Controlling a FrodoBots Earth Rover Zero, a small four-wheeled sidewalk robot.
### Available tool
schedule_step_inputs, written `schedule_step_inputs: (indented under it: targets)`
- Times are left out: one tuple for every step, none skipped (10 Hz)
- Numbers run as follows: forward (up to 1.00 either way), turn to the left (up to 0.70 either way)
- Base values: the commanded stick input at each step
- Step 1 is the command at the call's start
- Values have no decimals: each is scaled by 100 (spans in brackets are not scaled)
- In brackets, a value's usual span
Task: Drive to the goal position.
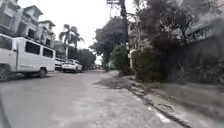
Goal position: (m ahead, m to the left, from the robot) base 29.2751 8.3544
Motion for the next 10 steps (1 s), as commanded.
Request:
schedule_step_inputs:
  targets:
    - [70, 0]
    - [70, 0]
    - [70, 0]
    - [70, 0]
    - [70, 0]
    - [70, 0]
    - [70, 0]
    - [70, 0]
    - [70, 0]
    - [70, 0]
